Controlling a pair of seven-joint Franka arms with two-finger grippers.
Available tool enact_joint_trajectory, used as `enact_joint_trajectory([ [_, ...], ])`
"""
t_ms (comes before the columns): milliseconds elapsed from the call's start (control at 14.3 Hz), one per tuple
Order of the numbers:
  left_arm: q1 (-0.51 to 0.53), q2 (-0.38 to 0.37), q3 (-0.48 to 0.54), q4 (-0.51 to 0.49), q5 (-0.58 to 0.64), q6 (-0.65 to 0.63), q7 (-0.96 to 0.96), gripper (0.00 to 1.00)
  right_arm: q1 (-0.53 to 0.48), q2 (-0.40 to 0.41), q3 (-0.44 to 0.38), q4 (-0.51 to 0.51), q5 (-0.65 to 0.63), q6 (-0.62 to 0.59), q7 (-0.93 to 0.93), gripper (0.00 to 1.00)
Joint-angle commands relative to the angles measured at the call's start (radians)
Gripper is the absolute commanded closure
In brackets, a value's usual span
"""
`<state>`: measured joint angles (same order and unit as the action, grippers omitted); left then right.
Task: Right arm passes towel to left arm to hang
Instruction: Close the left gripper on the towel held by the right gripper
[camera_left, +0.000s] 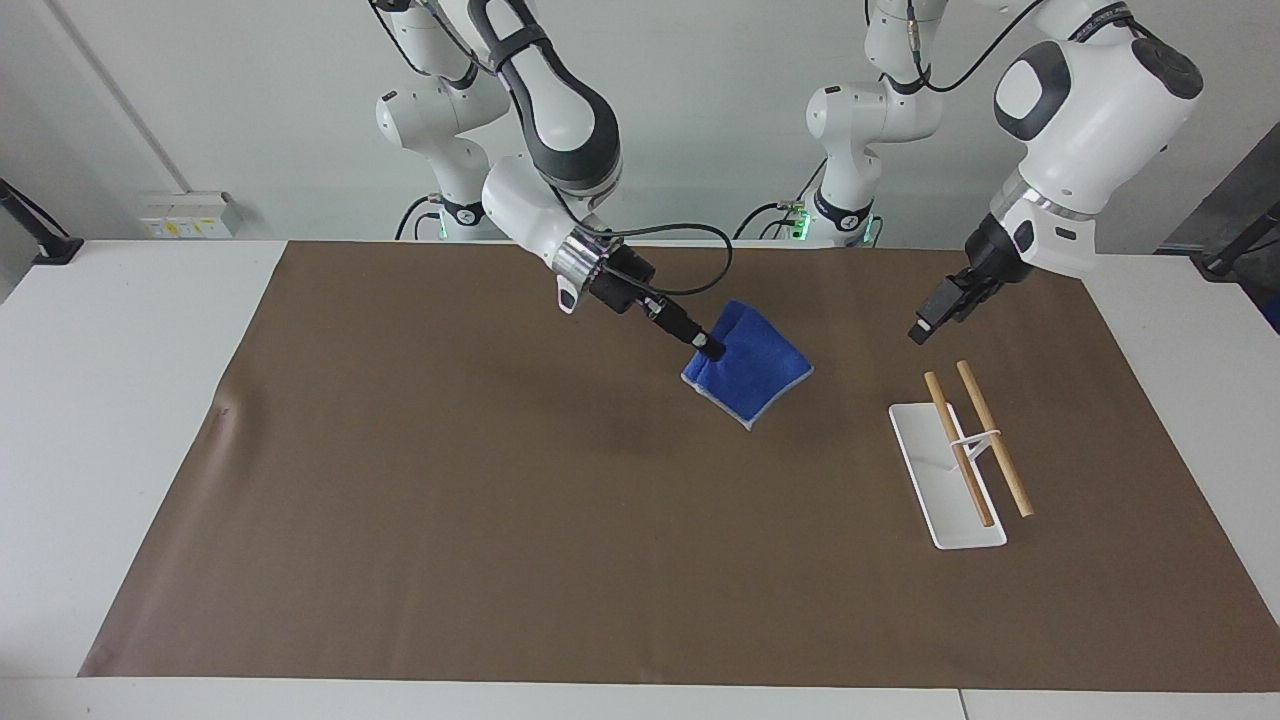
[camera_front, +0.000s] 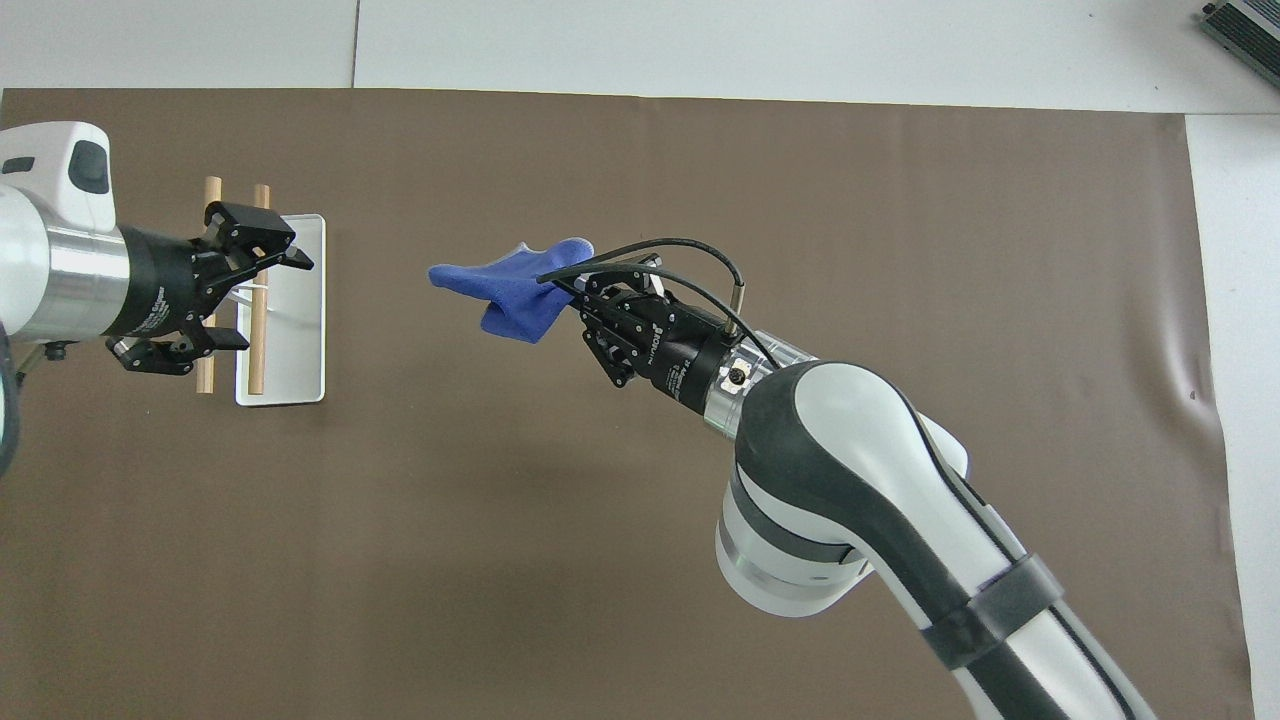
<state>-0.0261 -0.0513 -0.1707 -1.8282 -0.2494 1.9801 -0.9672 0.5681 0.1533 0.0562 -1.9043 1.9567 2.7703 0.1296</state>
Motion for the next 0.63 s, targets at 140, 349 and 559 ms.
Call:
enact_joint_trajectory([
  [140, -0.015, -0.059, -0.087, -0.117, -0.014, 0.15, -0.322, 0.0, 0.036, 0.031, 0.01, 0.056, 0.021, 0.083, 0.025, 1.0],
  [349, -0.015, -0.07, -0.116, -0.144, -0.014, 0.2, -0.402, 0.0, 0.036, 0.031, 0.01, 0.056, 0.021, 0.083, 0.024, 1.0],
  [559, -0.015, -0.071, -0.138, -0.166, -0.014, 0.276, -0.509, 0.0, 0.036, 0.032, 0.01, 0.057, 0.019, 0.081, 0.024, 1.0],
])
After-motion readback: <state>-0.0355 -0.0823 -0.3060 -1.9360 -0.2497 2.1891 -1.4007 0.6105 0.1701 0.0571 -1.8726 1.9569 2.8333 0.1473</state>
